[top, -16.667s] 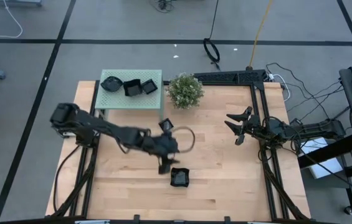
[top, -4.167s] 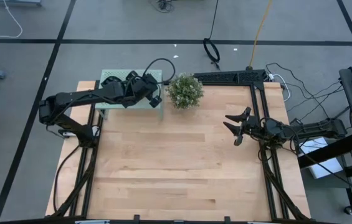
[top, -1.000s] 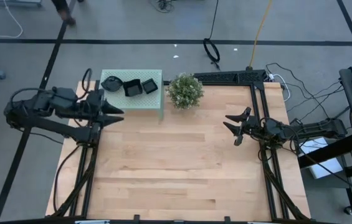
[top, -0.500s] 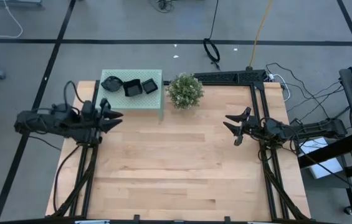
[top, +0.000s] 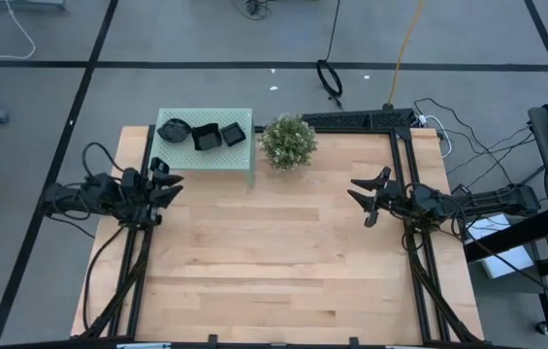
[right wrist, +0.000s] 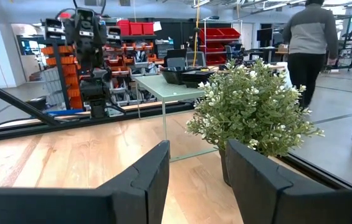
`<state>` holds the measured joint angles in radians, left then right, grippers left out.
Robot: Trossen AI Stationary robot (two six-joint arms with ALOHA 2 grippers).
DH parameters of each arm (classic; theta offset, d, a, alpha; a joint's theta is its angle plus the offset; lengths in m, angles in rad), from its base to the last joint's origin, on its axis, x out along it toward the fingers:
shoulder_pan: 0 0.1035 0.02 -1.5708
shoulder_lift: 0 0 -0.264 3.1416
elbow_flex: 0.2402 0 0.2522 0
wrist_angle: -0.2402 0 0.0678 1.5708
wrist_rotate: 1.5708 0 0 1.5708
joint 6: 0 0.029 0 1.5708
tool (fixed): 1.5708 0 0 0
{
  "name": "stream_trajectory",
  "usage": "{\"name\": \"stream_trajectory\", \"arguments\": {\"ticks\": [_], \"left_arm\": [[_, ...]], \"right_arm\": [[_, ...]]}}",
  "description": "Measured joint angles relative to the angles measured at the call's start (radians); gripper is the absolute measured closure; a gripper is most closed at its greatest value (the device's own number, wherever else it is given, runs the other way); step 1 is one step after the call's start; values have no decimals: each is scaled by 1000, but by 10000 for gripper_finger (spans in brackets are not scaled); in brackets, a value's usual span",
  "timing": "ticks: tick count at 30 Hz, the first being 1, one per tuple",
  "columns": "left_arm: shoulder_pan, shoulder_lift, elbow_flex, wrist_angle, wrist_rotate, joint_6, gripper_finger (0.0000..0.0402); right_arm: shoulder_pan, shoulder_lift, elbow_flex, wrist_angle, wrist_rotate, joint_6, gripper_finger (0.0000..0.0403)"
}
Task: Pick & Place Mini shaped plates
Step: Return to Home Position
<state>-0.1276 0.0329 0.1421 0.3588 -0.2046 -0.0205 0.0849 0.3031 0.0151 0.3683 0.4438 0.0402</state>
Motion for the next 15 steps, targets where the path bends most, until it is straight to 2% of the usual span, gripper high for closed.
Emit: {"name": "stream_trajectory", "arguments": {"ticks": [8,15], "left_arm": [[0,-28,-129,148,-110,-1,275],[0,-27,-127,120,-177,45,275]], "right_arm": [[0,0,0,-1,0,0,259],[0,0,0,0,0,0,259]]}}
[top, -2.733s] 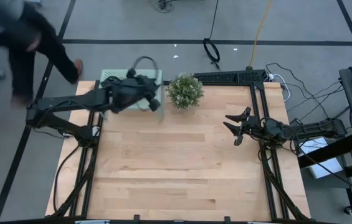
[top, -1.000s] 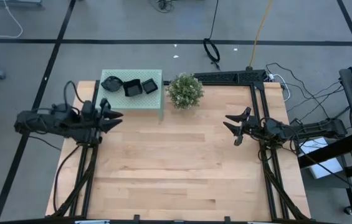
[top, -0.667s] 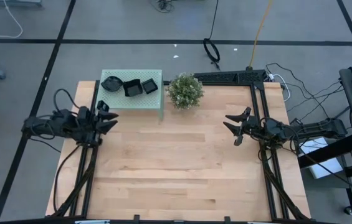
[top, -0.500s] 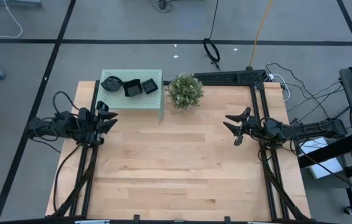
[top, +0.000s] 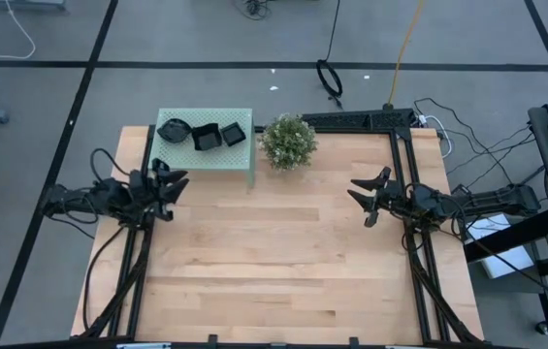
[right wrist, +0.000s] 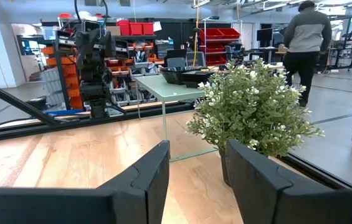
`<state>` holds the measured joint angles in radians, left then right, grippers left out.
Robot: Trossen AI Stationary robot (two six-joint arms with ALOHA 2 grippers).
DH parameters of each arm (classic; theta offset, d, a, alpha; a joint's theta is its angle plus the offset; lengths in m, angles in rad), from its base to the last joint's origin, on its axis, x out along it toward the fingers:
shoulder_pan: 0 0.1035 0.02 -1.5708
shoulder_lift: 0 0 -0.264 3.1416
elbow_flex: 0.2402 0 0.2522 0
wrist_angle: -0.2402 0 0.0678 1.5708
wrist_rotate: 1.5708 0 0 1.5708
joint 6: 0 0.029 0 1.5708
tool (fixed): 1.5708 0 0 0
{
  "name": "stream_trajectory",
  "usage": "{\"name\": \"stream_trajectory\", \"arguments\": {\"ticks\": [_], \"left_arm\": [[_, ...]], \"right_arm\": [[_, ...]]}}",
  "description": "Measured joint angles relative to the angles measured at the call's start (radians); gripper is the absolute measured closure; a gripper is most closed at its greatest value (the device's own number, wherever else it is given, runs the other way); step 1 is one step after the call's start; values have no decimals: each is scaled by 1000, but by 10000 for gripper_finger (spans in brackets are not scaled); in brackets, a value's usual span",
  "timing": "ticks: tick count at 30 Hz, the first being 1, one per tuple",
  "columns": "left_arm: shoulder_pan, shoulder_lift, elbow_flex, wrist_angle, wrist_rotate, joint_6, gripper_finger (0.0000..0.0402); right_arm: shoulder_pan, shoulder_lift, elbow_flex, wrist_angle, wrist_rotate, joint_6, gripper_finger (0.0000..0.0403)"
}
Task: Pick & Place Mini shaped plates
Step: Return to Home Position
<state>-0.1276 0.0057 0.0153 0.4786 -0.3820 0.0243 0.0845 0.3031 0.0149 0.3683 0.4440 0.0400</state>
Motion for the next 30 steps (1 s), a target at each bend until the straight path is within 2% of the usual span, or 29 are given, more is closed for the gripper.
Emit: {"name": "stream_trajectory", "arguments": {"ticks": [5,10,30], "left_arm": [[0,0,0,-62,-68,90,275],[0,0,0,-156,-147,62,274],[0,0,0,-169,-152,49,274]], "right_arm": [[0,0,0,0,0,0,259],[0,0,0,0,0,0,259],[0,0,0,0,0,0,259]]}}
